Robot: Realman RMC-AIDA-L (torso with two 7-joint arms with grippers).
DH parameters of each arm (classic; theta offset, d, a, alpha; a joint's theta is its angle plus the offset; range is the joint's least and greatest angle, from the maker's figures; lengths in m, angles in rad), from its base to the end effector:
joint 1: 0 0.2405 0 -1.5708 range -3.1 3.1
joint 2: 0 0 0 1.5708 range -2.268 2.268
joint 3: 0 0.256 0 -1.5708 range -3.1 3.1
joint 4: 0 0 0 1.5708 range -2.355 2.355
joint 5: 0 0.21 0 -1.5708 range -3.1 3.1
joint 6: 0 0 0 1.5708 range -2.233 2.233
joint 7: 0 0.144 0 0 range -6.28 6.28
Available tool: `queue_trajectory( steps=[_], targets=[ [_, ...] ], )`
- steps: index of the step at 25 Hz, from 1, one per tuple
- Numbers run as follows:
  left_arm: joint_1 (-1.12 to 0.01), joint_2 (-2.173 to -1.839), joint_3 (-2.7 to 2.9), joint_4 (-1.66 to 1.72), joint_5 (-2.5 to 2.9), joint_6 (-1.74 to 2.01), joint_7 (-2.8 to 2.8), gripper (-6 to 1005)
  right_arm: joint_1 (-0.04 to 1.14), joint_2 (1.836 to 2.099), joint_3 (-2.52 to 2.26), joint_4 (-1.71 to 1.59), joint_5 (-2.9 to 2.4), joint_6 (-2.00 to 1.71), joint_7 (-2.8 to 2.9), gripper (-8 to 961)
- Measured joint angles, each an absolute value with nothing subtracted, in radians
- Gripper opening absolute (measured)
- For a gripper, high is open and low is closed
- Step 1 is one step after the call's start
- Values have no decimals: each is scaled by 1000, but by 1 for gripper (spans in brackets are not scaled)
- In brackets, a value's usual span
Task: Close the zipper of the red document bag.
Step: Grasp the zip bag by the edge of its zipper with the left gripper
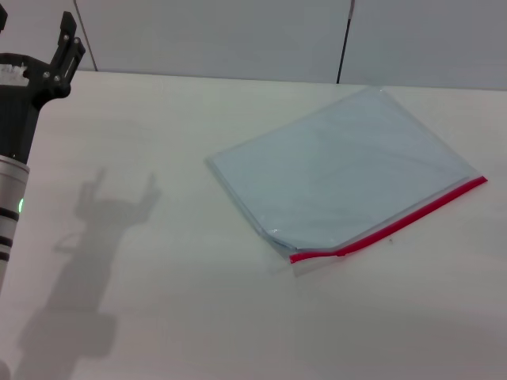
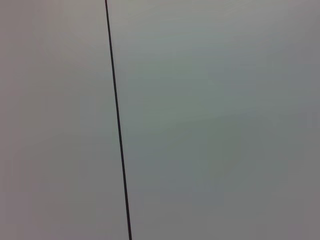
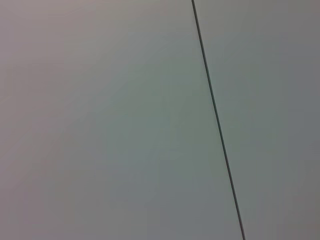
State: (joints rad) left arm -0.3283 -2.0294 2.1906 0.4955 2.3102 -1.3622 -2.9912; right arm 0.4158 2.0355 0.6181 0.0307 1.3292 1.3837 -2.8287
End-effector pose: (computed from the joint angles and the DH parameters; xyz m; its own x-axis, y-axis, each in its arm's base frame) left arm -0.2741 0.3271 0.0268 0.6929 -0.4125 0.5914 0.6340 -0.0421 -0.7722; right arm 0.3661 0.3101 0.0614 0.6182 0.2349 -0.7501 -0.7821 0.0891 -0.6167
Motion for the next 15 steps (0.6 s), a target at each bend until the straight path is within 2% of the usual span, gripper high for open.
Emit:
queue_trajectory(
  steps=[15],
  targets=[
    [-330, -2029, 2191, 497, 2308, -1334, -2991, 850, 419, 2036, 618, 31, 1327, 1384, -2829, 886]
  ],
)
